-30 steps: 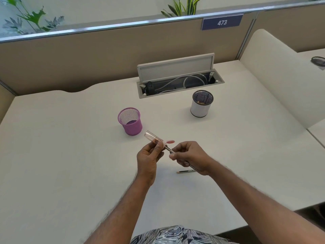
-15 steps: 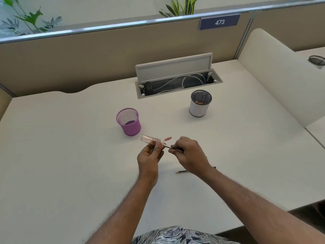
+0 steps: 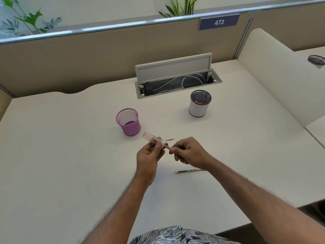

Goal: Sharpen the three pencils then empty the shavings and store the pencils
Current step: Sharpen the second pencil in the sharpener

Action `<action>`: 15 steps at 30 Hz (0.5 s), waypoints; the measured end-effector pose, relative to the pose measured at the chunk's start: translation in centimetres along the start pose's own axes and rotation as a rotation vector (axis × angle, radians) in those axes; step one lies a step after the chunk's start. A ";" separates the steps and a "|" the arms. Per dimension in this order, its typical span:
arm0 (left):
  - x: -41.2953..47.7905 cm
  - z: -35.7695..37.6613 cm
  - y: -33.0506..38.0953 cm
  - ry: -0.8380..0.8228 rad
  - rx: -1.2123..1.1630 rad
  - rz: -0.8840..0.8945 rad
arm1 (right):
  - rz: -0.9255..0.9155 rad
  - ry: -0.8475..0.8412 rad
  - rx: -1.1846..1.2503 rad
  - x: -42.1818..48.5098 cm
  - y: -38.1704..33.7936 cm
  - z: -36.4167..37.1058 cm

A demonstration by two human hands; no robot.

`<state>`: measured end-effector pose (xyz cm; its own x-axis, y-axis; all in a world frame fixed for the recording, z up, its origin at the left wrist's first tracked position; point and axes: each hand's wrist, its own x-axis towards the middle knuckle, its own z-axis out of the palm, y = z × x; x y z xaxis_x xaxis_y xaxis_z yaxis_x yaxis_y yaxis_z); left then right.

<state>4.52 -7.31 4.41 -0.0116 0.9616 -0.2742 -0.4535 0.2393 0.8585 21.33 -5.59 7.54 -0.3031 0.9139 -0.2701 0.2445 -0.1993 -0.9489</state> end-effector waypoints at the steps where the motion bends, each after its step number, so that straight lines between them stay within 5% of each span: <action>1: 0.0 0.0 0.0 -0.007 0.006 0.001 | 0.017 -0.011 0.042 0.0 0.1 0.0; 15: -0.1 0.6 -0.6 0.074 0.012 0.043 | -0.380 0.371 -0.394 0.1 1.9 1.1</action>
<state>5.29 -7.49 4.15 -0.0972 0.9586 -0.2678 -0.4403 0.1999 0.8753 20.78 -6.23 5.54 -0.1144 0.9704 0.2126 0.5233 0.2408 -0.8174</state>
